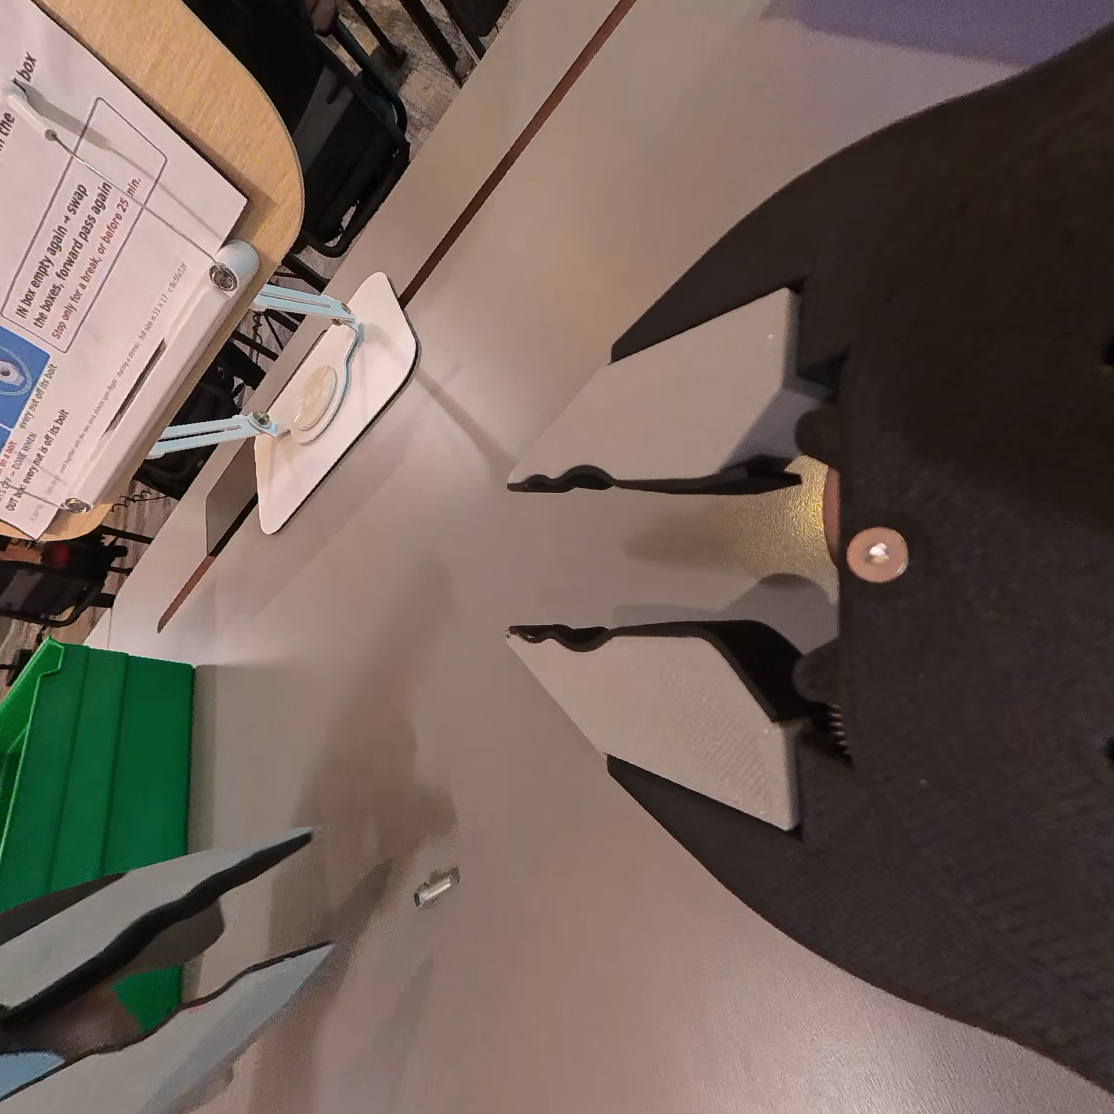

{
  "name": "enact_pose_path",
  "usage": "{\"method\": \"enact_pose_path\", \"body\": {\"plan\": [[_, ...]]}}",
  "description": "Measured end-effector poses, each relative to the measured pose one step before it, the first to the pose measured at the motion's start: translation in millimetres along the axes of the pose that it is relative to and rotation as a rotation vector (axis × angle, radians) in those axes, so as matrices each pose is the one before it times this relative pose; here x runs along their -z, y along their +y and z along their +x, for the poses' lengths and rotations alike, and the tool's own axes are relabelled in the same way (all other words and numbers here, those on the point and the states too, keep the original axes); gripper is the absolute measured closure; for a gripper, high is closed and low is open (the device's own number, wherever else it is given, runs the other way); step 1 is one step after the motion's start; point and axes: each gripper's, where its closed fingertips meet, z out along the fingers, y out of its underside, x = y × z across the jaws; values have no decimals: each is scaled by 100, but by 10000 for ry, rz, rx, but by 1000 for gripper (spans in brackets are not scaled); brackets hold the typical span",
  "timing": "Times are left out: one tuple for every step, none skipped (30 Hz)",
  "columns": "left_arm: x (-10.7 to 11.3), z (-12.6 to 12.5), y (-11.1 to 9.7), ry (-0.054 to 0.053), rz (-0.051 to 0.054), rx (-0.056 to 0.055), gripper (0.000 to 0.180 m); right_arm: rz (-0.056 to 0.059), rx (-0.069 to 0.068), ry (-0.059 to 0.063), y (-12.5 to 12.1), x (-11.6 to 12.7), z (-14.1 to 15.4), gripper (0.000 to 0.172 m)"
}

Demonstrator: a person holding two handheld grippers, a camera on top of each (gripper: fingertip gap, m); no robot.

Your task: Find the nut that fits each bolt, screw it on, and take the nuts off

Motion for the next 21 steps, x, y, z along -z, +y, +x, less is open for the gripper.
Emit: {"method": "enact_pose_path", "body": {"plan": [[297, 34, -337, 38, 206, -21, 140, 35, 29, 36, -45, 42, 77, 131], [226, 143, -386, 106, 243, -23, 139, 68, 21, 12, -121, 83, 45, 131], [107, 223, -372, 158, 264, -34, 138, 115, -13, -31, -207, 98, -11, 130], [-71, 277, -352, 203, 298, -50, 137, 98, -65, -62, -169, 87, -48, 129], [-196, 279, -323, 221, 321, -112, 136, 28, -93, -64, -39, 68, -23, 125], [-224, 29, -248, 99, 303, -172, 136, 8, -103, -100, 12, 34, -45, 119], [-177, -270, -135, -55, 242, -178, 136, 42, -140, -92, 33, 55, -8, 114], [-132, -353, -115, -49, 202, -156, 135, 106, -166, -94, 3, 53, 6, 109], [-93, -274, -186, 36, 226, -145, 132, 101, -168, 14, 38, 33, 199, 101], [-50, -179, -209, 88, 230, -148, 130, 38, -156, 211, 124, 0, 507, 95], [-10, -117, -85, 107, 144, -198, 130, 5, -100, 213, 240, -65, 521, 95], [0, -303, 61, -44, 61, -223, 129, -56, -84, 182, 339, -135, 467, 95], [5, -525, 123, -247, 46, -174, 123, -128, -150, 133, 287, -139, 428, 94], [51, -398, 239, -253, -8, -111, 115, -44, -206, 74, 59, -106, 340, 95], [169, -154, 463, -194, -159, -92, 116, 61, -157, 70, -95, -82, 299, 96], [347, -84, 657, -222, -269, -209, 116, 156, -94, 152, -304, -33, 367, 97], [524, -203, 698, -341, -207, -315, 117, 220, -56, 217, -468, -35, 408, 99], [586, -118, 683, -279, -96, -279, 117, 128, -58, 124, -451, -148, 248, 102], [574, 111, 744, -74, -127, -144, 117, 7, -60, 17, -406, -316, 75, 103], [494, -44, 702, -74, -180, 9, 118, -31, -54, 66, -395, -450, 122, 103], [379, -276, 444, -124, -83, 152, 118, -20, -50, 96, -390, -553, 109, 102]]}}
